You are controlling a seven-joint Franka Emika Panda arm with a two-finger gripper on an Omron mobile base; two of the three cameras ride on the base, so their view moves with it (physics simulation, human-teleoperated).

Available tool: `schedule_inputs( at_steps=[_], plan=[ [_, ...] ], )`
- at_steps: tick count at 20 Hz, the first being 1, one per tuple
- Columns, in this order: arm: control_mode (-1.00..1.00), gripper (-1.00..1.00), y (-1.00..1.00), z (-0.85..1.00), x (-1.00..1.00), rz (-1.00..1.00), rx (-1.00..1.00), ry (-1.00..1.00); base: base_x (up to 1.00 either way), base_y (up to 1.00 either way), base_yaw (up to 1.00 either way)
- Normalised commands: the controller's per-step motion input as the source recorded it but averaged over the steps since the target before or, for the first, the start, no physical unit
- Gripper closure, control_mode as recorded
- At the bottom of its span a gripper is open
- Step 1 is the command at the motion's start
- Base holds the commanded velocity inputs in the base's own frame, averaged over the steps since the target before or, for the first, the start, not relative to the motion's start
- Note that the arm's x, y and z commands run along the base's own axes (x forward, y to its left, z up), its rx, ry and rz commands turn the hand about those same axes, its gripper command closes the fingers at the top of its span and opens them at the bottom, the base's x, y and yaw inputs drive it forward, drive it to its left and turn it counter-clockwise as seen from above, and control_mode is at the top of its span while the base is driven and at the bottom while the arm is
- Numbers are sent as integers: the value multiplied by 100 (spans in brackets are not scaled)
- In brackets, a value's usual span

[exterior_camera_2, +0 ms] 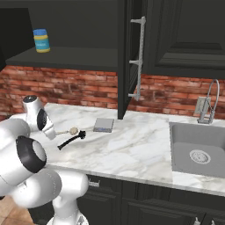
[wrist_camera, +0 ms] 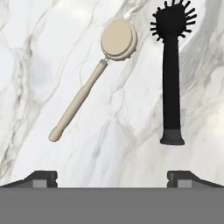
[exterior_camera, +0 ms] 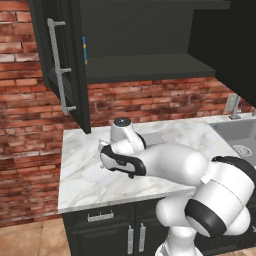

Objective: Pick the dish brush and dish brush from the cabinet and place them on the counter.

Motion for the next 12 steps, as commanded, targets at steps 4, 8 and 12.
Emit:
schedule_inputs(
  at_steps=[4, 8, 12],
  plan=[
    [-100, -100, 0, 1, -17, 21, -7, -2, 0, 0, 0],
    [-100, -100, 0, 0, -13, 23, -8, -4, 0, 0, 0],
    [-100, -100, 0, 10, -12, 23, -6, -1, 0, 0, 0]
  ],
)
